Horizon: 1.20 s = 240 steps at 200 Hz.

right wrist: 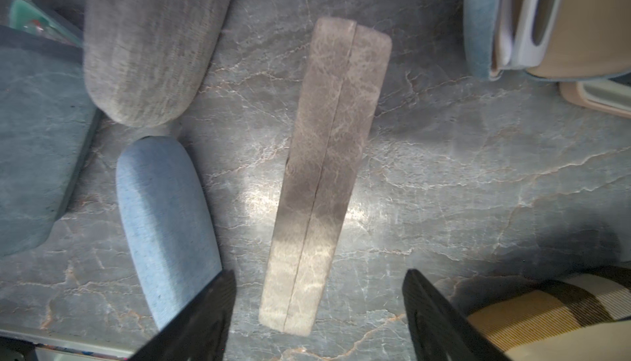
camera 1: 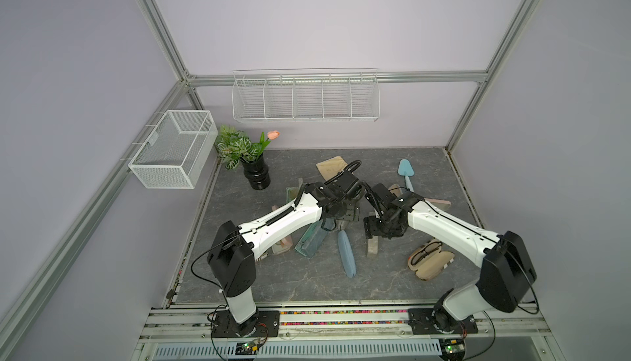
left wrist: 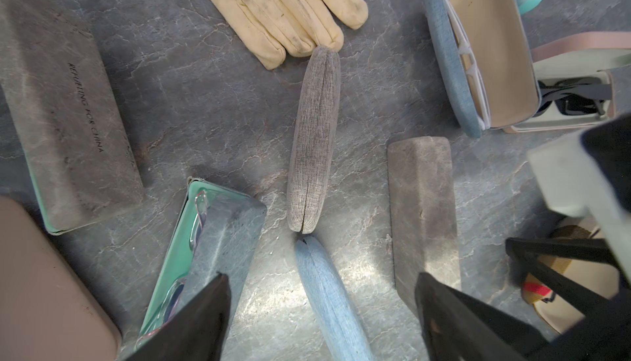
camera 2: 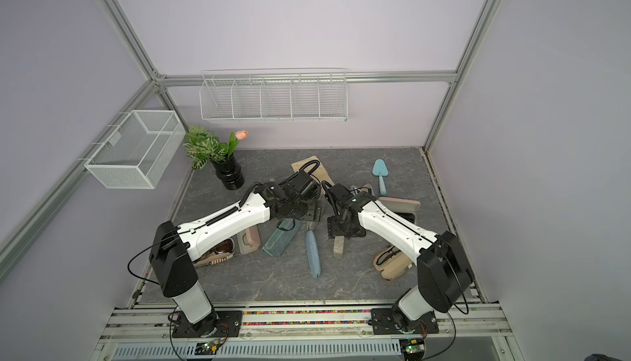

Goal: Close the glasses case
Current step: Pick up the glasses case at the center of the board.

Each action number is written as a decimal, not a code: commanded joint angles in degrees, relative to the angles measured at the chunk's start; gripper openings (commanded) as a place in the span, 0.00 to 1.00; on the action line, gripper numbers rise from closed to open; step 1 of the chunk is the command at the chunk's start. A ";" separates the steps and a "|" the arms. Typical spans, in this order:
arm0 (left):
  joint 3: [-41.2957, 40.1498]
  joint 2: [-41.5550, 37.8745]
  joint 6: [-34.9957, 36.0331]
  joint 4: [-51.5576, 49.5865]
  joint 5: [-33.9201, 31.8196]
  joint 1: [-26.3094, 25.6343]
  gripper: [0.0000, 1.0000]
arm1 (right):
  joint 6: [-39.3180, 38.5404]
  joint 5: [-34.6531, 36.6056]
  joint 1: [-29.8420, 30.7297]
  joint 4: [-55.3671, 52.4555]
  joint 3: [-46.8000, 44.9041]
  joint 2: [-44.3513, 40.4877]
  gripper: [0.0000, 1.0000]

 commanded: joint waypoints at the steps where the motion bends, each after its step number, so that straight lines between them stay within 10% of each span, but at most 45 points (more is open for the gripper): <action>1: 1.71 0.28 1.29 -1.87 -0.84 0.39 0.85 | -0.98 -2.12 -0.82 1.85 0.19 2.42 0.75; 131: -3.69 -0.30 1.08 0.66 1.19 3.60 0.85 | -1.48 -3.43 -2.51 4.58 2.13 7.69 0.27; 240: -3.57 -1.14 1.97 1.11 3.23 4.65 0.85 | -4.61 16.50 -20.70 -8.96 12.07 -13.22 0.24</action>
